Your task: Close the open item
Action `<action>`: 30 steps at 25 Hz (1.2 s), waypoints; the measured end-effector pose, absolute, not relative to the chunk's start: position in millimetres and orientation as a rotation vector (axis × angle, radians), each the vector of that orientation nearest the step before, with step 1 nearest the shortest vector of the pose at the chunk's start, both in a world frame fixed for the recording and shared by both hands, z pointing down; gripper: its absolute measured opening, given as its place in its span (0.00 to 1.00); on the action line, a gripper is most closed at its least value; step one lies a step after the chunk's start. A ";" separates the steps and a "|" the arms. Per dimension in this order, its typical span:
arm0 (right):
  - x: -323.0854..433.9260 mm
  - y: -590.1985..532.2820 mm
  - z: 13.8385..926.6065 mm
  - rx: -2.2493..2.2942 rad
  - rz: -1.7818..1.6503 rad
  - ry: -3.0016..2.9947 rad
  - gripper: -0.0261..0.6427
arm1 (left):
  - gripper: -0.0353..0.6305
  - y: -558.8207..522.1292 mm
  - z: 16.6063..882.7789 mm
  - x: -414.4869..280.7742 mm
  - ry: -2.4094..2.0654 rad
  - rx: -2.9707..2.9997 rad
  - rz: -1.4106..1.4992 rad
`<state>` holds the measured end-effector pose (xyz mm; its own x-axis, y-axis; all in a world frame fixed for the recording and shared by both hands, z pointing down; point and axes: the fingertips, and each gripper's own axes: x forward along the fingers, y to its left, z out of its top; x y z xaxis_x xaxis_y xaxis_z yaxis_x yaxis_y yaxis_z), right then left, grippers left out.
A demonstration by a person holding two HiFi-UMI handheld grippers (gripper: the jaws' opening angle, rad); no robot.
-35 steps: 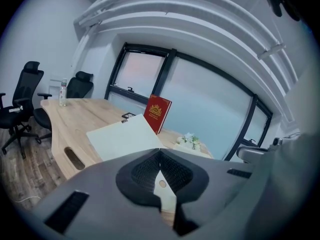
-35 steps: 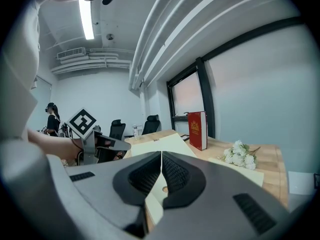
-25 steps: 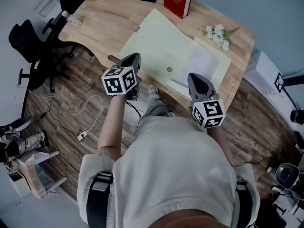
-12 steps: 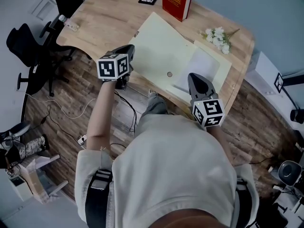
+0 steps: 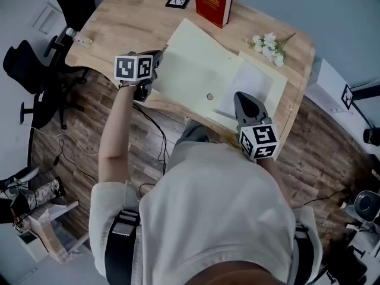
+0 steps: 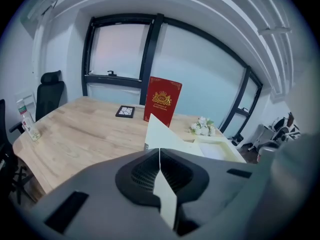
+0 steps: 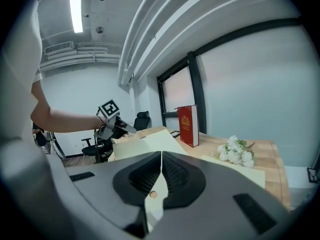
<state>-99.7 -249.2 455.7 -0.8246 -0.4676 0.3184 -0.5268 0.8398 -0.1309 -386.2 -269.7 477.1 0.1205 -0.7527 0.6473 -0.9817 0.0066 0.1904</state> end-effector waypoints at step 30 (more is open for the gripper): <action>-99.8 -259.2 468.0 0.824 0.328 -2.688 0.07 | 0.18 -305.5 535.0 -411.4 -1.260 1.702 0.345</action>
